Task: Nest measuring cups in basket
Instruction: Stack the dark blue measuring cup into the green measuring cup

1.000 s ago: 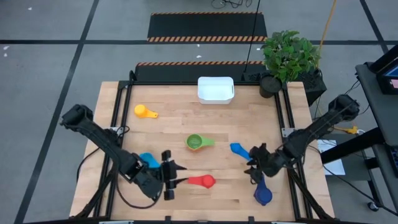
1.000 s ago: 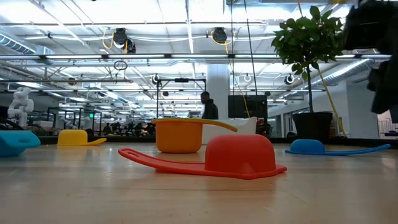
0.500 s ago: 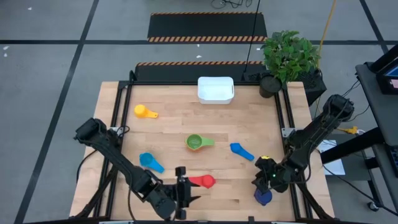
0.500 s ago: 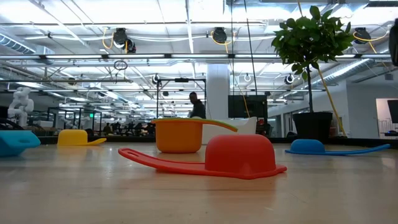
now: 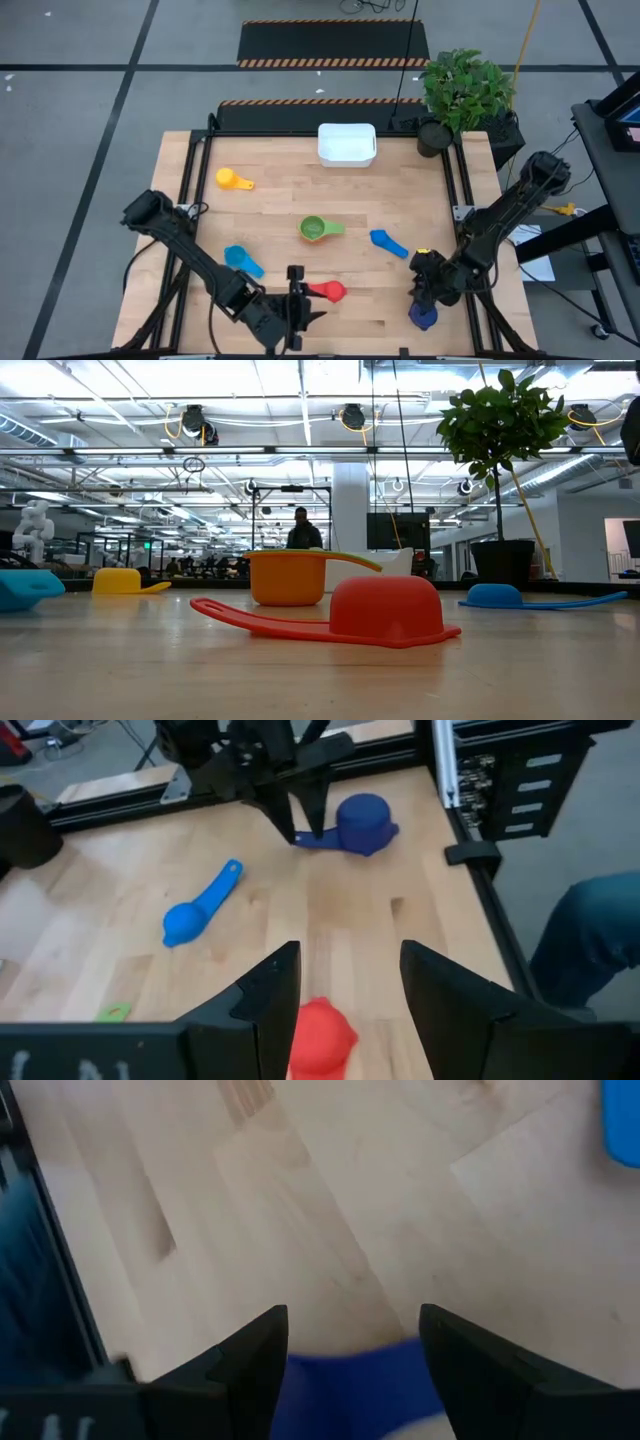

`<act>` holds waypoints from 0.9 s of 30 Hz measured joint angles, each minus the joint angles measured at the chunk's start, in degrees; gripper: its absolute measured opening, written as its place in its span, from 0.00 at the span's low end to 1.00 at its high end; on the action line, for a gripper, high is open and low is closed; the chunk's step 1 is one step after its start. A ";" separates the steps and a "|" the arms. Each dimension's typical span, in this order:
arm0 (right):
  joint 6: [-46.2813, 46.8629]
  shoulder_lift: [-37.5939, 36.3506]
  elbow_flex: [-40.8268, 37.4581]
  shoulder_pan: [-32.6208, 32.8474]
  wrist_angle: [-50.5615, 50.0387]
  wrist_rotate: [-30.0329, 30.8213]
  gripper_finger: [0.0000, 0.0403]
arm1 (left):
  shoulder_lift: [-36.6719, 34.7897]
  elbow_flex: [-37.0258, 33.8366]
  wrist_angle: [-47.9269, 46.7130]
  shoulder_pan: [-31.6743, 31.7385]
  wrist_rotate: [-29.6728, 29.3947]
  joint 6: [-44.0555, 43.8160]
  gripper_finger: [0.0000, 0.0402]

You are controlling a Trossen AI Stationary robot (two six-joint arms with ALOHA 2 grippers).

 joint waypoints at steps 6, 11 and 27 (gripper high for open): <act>-12.12 -5.32 0.00 -6.81 -5.22 -9.34 0.54 | 0.00 0.00 0.00 1.91 1.50 3.29 0.44; -27.11 -7.36 0.00 -10.17 -4.92 -11.02 0.54 | 0.00 0.00 -0.56 3.64 5.61 4.71 0.44; -44.96 -1.57 0.00 -14.91 -8.25 -20.11 0.44 | 0.00 0.00 -6.91 5.70 7.37 4.95 0.44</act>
